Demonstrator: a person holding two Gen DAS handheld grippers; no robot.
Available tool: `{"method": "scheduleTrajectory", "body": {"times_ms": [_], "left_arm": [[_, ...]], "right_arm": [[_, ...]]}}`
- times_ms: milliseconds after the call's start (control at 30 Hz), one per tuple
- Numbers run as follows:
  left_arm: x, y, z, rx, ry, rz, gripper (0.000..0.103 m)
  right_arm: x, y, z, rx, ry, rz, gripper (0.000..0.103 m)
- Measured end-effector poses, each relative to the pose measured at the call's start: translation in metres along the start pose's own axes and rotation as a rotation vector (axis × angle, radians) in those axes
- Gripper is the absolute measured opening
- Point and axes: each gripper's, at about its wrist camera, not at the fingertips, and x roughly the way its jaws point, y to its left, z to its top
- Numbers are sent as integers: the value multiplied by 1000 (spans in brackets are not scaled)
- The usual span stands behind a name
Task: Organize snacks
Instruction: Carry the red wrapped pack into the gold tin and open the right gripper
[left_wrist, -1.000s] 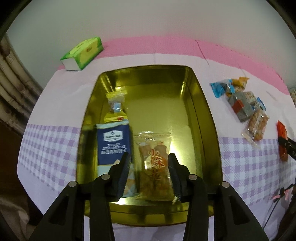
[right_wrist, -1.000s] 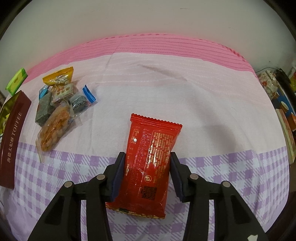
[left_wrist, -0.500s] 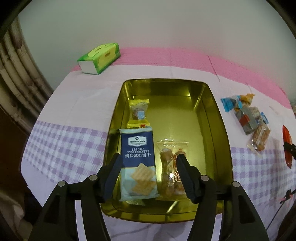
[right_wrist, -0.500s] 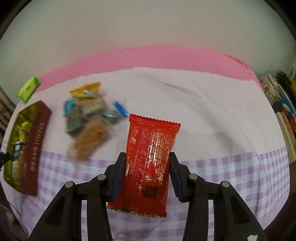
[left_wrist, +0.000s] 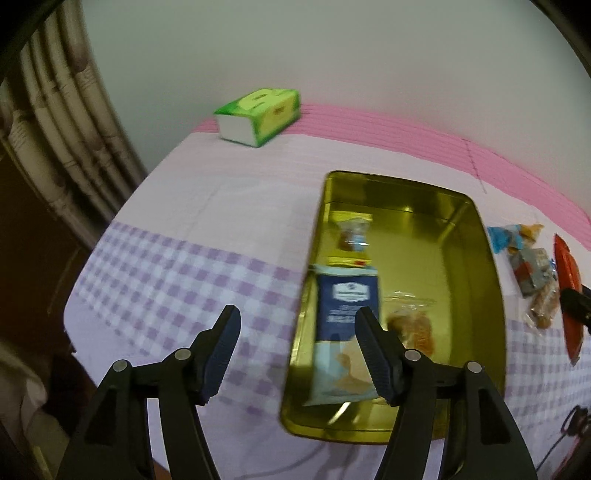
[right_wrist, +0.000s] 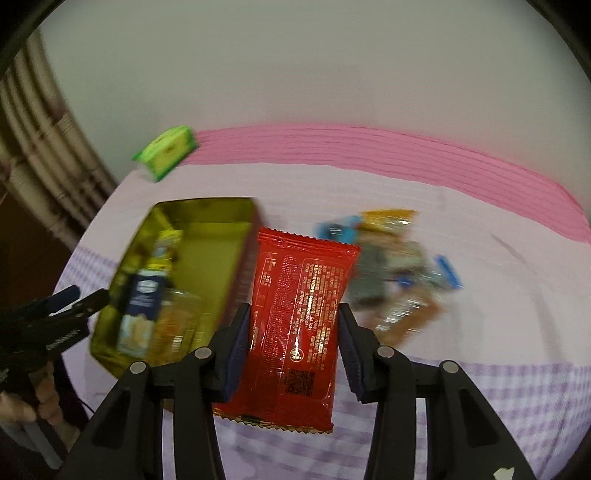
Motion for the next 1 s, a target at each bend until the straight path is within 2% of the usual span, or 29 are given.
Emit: {"method": "scheduleTrajectory", "body": {"times_ms": [267,400,500,700,1000], "left_arm": [[1,32,-19,-48,22,73,65],[2,41,-19,-88,22,73,65],[4,42,-18,-76,13,107,65],[5,49,-17,-108,18,93,65],[7,45,-17,-92,23,81,65]], "right_arm": [[29,63,5,-90,51,58,41],[41,86,5,-132,66,56,41],[54,100,6,-146,78,49,41],[76,114,3,-136,116,36,41],[89,114,-3,-127,144,24,42]]}}
